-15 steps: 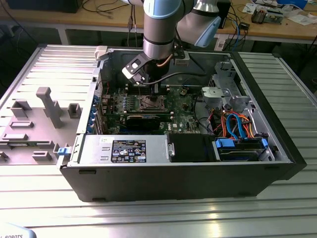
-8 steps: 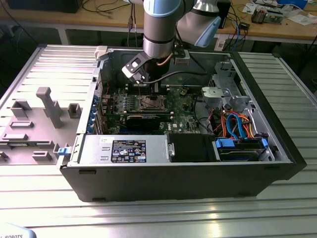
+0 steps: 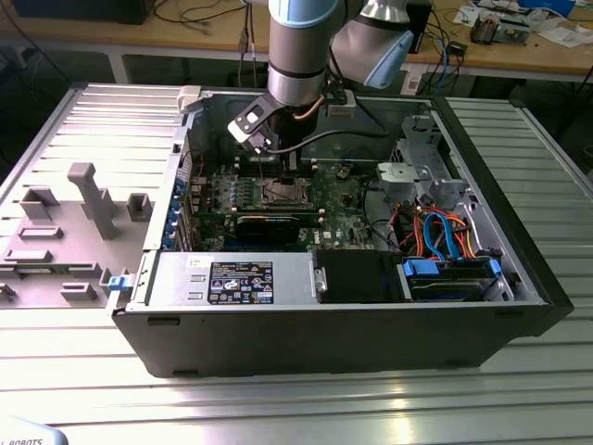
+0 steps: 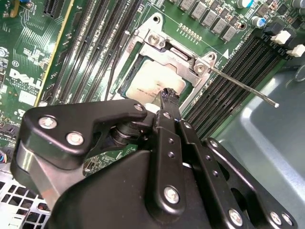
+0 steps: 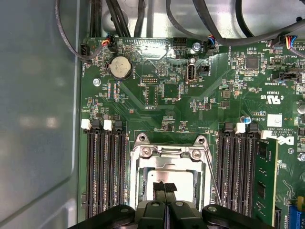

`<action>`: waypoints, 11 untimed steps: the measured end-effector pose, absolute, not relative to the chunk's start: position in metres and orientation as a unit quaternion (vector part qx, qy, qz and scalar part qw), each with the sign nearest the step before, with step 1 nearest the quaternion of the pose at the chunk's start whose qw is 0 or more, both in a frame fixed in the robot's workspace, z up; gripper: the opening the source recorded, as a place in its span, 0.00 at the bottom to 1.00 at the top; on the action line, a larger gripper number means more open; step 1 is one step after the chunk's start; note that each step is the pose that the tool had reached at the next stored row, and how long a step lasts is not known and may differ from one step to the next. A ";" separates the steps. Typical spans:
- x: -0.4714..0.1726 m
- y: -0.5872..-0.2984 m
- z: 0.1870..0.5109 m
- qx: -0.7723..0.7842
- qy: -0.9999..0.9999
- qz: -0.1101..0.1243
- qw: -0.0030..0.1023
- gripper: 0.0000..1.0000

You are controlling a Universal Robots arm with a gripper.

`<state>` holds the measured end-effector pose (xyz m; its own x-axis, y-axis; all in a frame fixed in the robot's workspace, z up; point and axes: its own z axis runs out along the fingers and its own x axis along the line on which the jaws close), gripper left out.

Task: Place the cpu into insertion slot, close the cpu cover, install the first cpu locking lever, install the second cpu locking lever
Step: 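Install the first cpu locking lever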

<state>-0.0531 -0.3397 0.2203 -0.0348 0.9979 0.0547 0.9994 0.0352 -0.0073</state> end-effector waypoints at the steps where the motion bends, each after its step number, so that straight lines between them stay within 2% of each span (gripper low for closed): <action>1: -0.053 -0.340 0.220 -0.694 -0.719 -0.016 0.022 0.11; 11: -0.053 -0.340 0.229 -0.694 -0.719 -0.016 0.022 0.11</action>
